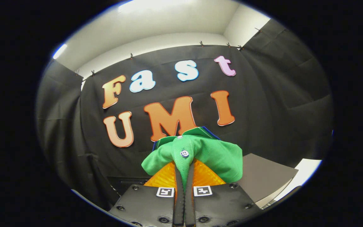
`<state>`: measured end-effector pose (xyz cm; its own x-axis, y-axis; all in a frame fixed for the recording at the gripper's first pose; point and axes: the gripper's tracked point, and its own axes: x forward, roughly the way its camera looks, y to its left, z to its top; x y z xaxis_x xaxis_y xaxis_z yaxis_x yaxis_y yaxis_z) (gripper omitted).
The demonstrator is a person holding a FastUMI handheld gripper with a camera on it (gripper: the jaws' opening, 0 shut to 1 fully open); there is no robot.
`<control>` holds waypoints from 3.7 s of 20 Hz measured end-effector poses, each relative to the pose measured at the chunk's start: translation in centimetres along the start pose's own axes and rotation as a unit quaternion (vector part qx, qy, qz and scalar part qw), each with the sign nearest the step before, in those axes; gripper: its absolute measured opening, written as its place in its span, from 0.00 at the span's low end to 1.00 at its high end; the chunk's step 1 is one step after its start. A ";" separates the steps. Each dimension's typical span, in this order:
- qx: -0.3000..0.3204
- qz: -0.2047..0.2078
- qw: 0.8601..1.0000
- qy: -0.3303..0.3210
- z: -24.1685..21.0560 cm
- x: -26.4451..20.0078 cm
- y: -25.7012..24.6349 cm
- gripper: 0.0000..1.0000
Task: Put the clothes into the washing machine and then close the washing machine lid.
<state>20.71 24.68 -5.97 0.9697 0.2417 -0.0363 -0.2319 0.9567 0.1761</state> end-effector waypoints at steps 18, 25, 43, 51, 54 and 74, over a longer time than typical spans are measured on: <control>-0.027 0.178 0.977 0.112 -19.5 6.2 26.9 0.09; -0.034 0.159 0.965 0.204 -31.2 8.2 27.1 0.09; -0.014 -0.003 0.877 0.479 -54.6 7.8 19.8 0.10; 0.003 -0.029 0.861 0.508 -55.9 9.9 19.6 0.09; -0.008 -0.032 0.863 0.505 -56.2 10.0 19.5 0.12; -0.036 -0.009 0.881 0.472 -52.3 7.3 19.2 0.99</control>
<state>19.26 53.31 -54.34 0.4857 0.2207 -0.8458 -0.2543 0.9614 0.1049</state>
